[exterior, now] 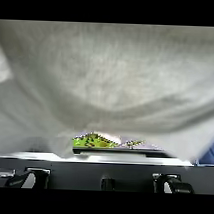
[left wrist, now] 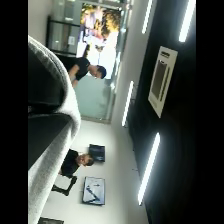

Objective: Fold the clothes and pants, and hang the long-sleeved shirts on hangers.

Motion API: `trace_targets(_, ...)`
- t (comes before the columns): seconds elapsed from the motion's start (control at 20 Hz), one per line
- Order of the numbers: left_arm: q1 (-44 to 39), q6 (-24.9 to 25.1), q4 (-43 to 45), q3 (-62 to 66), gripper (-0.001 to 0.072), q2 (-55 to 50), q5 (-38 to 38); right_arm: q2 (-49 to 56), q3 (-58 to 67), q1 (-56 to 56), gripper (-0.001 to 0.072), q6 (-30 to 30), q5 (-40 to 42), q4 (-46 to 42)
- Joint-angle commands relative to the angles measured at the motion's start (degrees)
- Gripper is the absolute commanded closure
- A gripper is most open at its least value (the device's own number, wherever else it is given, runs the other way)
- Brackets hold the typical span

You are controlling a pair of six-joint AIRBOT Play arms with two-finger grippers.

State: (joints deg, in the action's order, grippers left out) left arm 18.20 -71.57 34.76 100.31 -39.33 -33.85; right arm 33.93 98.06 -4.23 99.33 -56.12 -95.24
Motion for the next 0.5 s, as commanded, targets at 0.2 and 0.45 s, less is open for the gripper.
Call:
trace_targets(0.2, -0.6, -0.4, 3.9, -10.5, 0.0682, -14.0, -28.2, 16.8, -5.2, 0.0, 0.0679, -2.7, -18.8, -1.6)
trace_targets(0.45, -5.1, -0.5, 7.8, -33.1, 0.068, -31.5, -15.6, 42.2, -17.5, 0.0, 0.0677, 14.8, -1.3, 2.6)
